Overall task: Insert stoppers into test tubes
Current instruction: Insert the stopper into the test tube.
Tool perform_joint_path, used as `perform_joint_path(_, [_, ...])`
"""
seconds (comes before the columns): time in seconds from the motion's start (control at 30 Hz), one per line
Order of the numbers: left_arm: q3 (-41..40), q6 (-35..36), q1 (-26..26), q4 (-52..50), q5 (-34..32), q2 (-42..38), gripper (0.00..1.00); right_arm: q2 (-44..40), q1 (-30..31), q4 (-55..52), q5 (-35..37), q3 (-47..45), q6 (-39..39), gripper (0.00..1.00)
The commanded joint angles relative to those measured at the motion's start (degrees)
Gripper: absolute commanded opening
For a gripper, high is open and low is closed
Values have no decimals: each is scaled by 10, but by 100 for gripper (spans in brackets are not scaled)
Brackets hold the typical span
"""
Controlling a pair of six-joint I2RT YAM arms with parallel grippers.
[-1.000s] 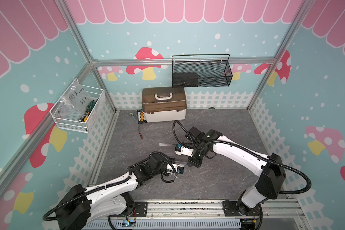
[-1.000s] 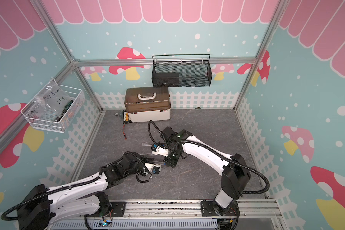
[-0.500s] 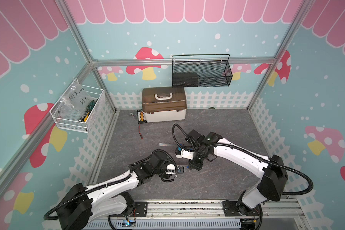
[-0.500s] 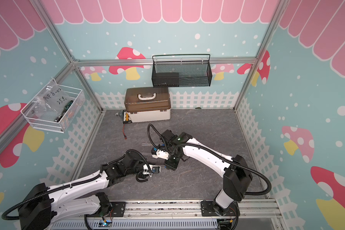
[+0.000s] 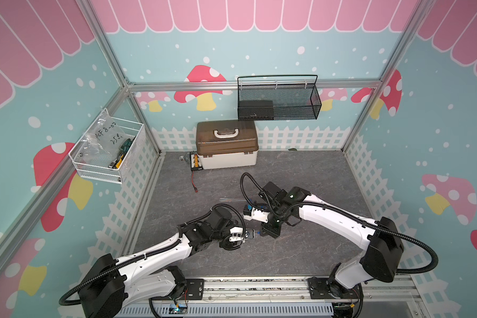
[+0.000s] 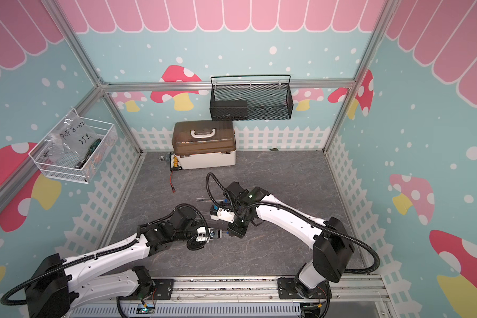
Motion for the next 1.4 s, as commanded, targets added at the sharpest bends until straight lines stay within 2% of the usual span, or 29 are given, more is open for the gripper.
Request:
perform_joint_path(0.0, [47,27,-46,176,249,-28,0,10,8,372,-39,18,-3,0])
perform_joint_path(0.13, [22,87,-47,191,175,-49,0,0,8,371,-38,9,7,0])
perform_joint_path(0.2, [17,109,-47,181,144,-59,0,-10,7,366,-28,1,7,9])
perform_joint_path(0.27, [21,138,-47,128,118,-65,0,-26,7,359,-15,-14,9,20])
perform_joint_path(0.43, [5,138,-46,40,70,-76,0,-98,2,359,27,-72,34,45])
perform_joint_path(0.5, [5,120,-46,7,55,-74,0,-125,-2,361,40,-93,51,49])
perform_joint_path(0.6, [-6,95,-44,3,41,-85,0,-163,-13,366,53,-118,85,52])
perform_joint_path(0.7, [-2,79,-29,-14,35,-81,0,-200,-25,373,102,-143,117,52])
perform_joint_path(0.87, [43,72,45,-72,58,-35,0,-256,-51,370,264,-193,182,56])
perform_joint_path(0.97, [91,84,94,-110,72,17,0,-277,-76,363,316,-216,217,57])
perform_joint_path(1.13, [171,136,161,-153,72,123,0,-285,-101,362,316,-234,233,57])
perform_joint_path(1.37, [284,205,198,-175,44,265,0,-287,-119,367,310,-248,221,56])
